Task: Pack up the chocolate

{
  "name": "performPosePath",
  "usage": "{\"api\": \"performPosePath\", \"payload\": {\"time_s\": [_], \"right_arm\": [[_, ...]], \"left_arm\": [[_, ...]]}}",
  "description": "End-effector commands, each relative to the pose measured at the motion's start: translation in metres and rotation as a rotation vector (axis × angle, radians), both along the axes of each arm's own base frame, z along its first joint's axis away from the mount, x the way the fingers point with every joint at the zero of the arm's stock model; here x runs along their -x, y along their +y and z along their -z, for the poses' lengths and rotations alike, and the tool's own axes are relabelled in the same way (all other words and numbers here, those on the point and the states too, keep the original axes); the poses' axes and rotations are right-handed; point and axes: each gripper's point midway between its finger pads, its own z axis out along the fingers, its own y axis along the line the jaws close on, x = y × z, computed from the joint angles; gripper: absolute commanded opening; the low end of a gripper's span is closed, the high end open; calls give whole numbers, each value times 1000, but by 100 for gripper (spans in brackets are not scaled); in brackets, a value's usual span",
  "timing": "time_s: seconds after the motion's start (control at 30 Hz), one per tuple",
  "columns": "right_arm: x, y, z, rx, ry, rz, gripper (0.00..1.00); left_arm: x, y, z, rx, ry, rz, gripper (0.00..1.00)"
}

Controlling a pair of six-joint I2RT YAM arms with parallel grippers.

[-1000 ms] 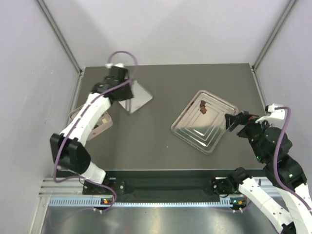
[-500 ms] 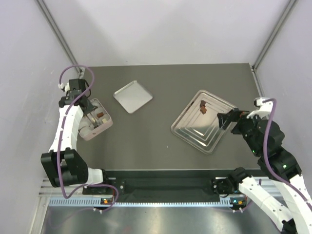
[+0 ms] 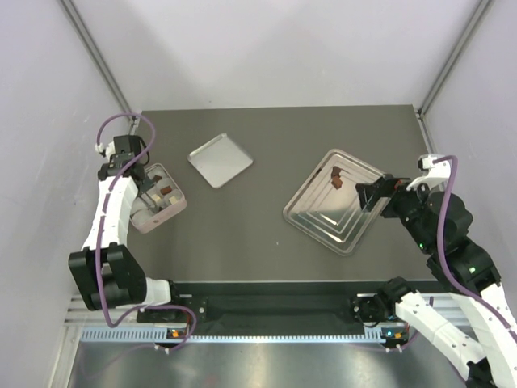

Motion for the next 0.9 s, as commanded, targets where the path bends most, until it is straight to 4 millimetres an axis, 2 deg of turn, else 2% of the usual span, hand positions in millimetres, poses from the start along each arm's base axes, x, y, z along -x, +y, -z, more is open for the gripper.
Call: {"api": "performPosePath", "payload": {"time_s": [0.0,0.23,0.57,0.87], "right_arm": [[2,2,-23,-12,-56,-17,100],[3,2,-26,-13,-55,-22,100],[4,3,-27,-24,-52,-25,100],[4,3,-28,-37,-52,-21,100]], "left_arm": [[-6,9,-3,-48,-27,-16,37],[0,10,2,-56,-17,-17,37],[11,12,25,-67,35,-21,37],[10,14,29,-77,51,-18,46]]}}
